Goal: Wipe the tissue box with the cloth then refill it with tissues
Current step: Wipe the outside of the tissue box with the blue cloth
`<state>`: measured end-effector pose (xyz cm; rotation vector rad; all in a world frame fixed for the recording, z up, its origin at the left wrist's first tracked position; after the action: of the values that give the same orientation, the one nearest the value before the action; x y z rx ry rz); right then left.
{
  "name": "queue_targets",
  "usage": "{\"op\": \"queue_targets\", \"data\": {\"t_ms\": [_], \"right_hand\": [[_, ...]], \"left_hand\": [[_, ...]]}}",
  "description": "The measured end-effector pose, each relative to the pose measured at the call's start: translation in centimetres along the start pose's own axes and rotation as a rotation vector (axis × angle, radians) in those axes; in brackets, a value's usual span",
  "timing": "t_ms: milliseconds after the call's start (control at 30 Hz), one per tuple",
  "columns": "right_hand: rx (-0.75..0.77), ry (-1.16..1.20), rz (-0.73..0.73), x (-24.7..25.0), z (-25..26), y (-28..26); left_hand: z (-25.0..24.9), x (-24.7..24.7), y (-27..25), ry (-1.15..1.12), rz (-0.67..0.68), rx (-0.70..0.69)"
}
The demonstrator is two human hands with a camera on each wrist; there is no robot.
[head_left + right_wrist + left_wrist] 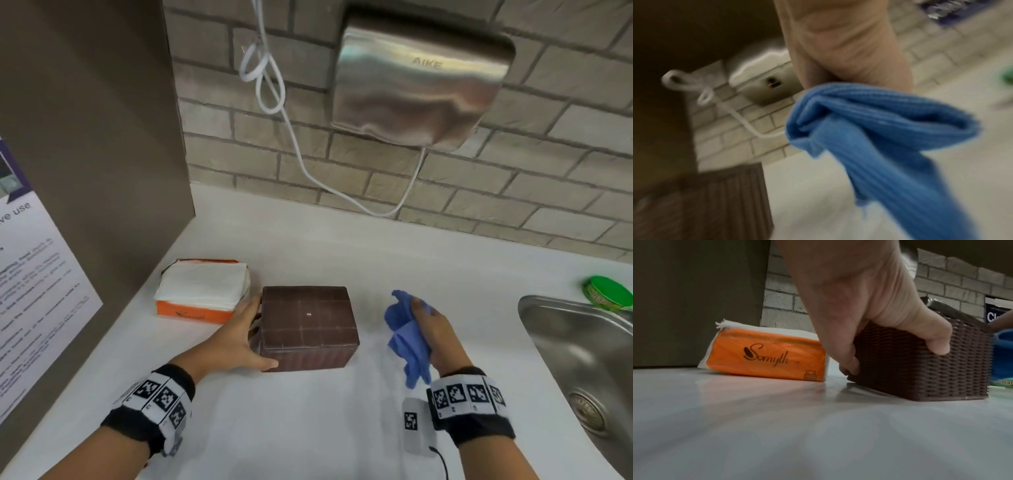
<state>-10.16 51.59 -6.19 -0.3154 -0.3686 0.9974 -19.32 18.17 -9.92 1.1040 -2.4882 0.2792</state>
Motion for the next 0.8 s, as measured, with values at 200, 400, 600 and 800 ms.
{"op": "queue_targets", "data": {"t_ms": [200, 400, 600, 800], "right_hand": [[0.168, -1.226, -0.259, -3.3, -0.7, 2.4], [-0.063, -1.278, -0.111, -5.7, -4.6, 2.6], [-0.071, -1.263, -0.080, -5.9, -4.8, 2.9], [-0.114, -1.148, -0.027, -6.0, -4.2, 2.5]], "left_hand": [[0.4, 0.4, 0.5, 0.030, 0.036, 0.045], [0.3, 0.7, 0.9, 0.059, 0.056, 0.090], [0.2, 1.0, 1.5, 0.081, 0.081, 0.099], [-0.1, 1.1, 1.6, 0.053, 0.109, 0.120]]}}
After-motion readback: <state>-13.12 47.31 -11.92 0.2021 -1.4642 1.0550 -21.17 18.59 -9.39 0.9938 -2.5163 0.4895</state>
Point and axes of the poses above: each hand's wrist, its own y-axis towards the middle knuckle, its own x-axis out of the back of the hand, z = x × y, the point moved 8 cm from there along y, towards the middle knuckle, and after that the axes turned 6 degrees about -x, right-handed, at the moved point
